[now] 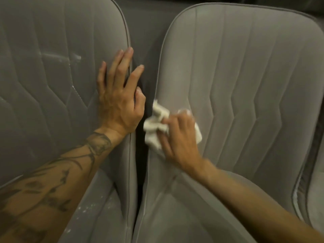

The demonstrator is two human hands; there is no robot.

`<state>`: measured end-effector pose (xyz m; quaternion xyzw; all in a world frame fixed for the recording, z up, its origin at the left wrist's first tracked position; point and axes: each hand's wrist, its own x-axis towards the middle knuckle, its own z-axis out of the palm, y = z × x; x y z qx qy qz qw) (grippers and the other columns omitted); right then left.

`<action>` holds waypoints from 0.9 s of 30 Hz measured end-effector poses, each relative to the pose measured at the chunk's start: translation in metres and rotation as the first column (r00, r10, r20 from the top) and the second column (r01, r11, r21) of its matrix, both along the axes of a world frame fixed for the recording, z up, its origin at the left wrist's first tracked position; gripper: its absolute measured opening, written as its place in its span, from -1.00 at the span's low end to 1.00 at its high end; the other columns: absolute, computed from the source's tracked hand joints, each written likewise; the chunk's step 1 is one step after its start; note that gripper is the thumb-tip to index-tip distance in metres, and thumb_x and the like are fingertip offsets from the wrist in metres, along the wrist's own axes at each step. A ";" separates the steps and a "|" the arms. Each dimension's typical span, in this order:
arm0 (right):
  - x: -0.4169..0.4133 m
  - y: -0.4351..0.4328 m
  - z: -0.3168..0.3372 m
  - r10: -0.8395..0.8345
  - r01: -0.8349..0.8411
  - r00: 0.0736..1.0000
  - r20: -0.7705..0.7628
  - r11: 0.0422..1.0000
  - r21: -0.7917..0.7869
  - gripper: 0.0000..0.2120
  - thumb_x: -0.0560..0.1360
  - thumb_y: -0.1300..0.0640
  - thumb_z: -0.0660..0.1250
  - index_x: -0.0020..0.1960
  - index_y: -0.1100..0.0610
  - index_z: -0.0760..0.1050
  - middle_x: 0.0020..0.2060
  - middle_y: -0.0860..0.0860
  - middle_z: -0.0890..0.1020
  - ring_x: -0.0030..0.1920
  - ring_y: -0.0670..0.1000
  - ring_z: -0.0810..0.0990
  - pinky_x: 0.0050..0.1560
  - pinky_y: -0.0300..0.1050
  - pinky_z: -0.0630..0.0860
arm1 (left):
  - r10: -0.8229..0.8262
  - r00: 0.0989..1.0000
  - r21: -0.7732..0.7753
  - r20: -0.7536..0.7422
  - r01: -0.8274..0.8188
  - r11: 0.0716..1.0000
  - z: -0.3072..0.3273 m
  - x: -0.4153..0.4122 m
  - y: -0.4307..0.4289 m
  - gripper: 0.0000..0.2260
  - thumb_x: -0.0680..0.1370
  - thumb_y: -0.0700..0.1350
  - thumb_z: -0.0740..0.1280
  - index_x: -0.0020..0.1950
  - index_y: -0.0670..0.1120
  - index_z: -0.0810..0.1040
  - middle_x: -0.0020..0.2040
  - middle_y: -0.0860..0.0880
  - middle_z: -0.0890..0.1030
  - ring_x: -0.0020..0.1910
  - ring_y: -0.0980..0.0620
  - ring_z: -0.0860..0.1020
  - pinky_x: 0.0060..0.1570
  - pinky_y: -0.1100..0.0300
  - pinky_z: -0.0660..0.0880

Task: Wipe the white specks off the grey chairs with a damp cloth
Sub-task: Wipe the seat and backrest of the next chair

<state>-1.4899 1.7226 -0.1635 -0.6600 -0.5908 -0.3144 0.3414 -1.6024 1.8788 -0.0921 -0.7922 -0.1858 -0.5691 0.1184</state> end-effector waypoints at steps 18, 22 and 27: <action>-0.013 -0.003 0.003 -0.060 0.060 0.998 -0.007 0.998 -0.022 -0.77 0.61 0.01 0.22 0.14 0.16 0.44 0.03 0.18 0.47 0.00 0.20 0.44 0.04 0.17 0.39 | 0.019 1.000 0.014 -0.002 -0.019 1.000 -0.001 0.002 0.002 -0.52 0.52 -0.12 0.29 0.46 -0.04 0.50 0.64 -0.12 0.28 0.65 -0.12 0.19 0.60 -0.24 0.06; -0.006 -0.012 0.004 -0.021 0.025 0.997 0.073 0.998 -0.064 -0.80 0.62 -0.02 0.19 0.12 0.10 0.38 0.02 0.11 0.46 -0.03 0.13 0.41 -0.03 0.08 0.35 | 0.022 1.000 0.001 -0.006 -0.022 1.000 -0.002 0.002 0.001 -0.53 0.53 -0.12 0.28 0.46 -0.04 0.49 0.64 -0.12 0.28 0.65 -0.12 0.18 0.60 -0.25 0.07; -0.013 0.006 0.006 -0.118 0.133 0.983 -0.137 0.986 0.100 -0.77 0.66 -0.04 0.15 0.11 0.12 0.40 0.02 0.12 0.45 -0.01 0.14 0.43 0.05 0.11 0.39 | 0.026 1.000 0.012 -0.013 -0.026 1.000 -0.003 0.002 0.002 -0.51 0.52 -0.11 0.30 0.47 -0.03 0.48 0.65 -0.11 0.27 0.65 -0.11 0.18 0.60 -0.24 0.06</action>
